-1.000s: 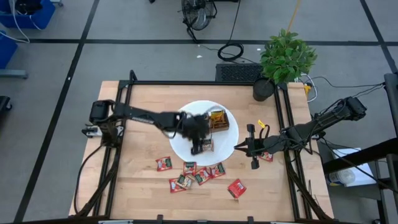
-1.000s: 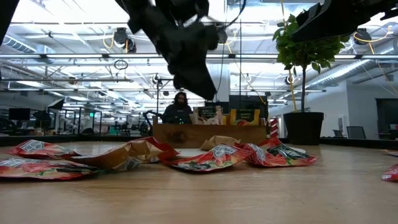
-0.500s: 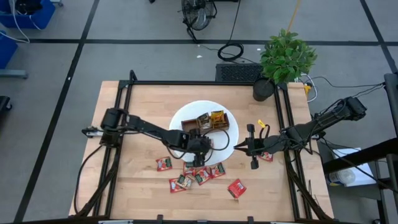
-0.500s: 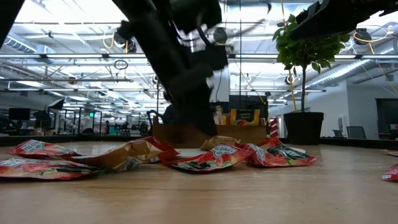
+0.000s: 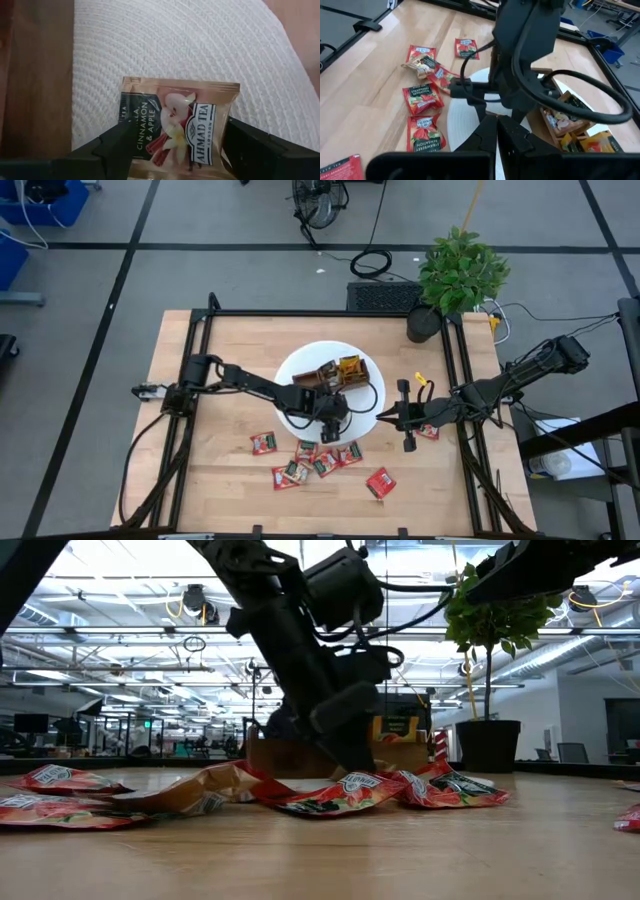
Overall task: Pick & Place Tea
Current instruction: Put the brown tea bag into the middle section of the wooden organizer
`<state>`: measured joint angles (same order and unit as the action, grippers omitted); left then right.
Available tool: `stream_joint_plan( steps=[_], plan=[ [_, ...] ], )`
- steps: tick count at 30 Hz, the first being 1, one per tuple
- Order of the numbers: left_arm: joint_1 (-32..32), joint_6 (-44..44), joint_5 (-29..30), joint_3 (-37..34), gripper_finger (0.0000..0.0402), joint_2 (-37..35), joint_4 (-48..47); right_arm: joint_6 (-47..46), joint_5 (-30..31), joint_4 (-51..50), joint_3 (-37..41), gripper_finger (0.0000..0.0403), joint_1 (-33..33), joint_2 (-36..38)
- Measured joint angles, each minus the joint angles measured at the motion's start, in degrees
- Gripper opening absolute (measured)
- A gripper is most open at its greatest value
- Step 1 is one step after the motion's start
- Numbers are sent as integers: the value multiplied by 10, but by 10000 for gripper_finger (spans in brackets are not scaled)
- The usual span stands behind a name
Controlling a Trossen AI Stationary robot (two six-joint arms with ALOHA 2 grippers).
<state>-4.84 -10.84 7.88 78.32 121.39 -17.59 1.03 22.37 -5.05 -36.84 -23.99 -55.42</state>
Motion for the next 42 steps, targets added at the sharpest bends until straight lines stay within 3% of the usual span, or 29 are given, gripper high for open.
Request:
stream_joint_plan(
  steps=[5, 13, 17, 21, 24, 29, 34, 37, 42],
  plan=[
    [-5, -14, -3, 1, 217, 1, -12, -4, 0, -1, 0, 4, 0, 0],
    [-33, -2, 8, -3, 22, -33, -46, -8, 0, 1, 0, 4, 0, 0],
    [-64, 29, 88, -4, 19, -69, -68, -8, 0, 5, 0, 4, 0, 0],
    [-98, 103, 233, -3, 16, -94, -58, -9, 0, 40, 0, 4, 13, -13],
    [-118, 209, 352, -3, 16, -96, -29, -13, -9, 100, 7, 10, 37, -43],
    [-137, 381, 463, -3, 16, -86, 39, -25, -85, 121, 8, 68, 122, -92],
    [-140, 444, 482, -2, 16, -87, 87, -78, -260, 180, 8, 157, 219, -117],
    [-139, 464, 478, -3, 16, -87, 104, -101, -360, 249, 8, 190, 247, -144],
    [-132, 447, 463, -3, 16, -87, 103, -107, -406, 307, 7, 195, 270, -186]
  ],
)
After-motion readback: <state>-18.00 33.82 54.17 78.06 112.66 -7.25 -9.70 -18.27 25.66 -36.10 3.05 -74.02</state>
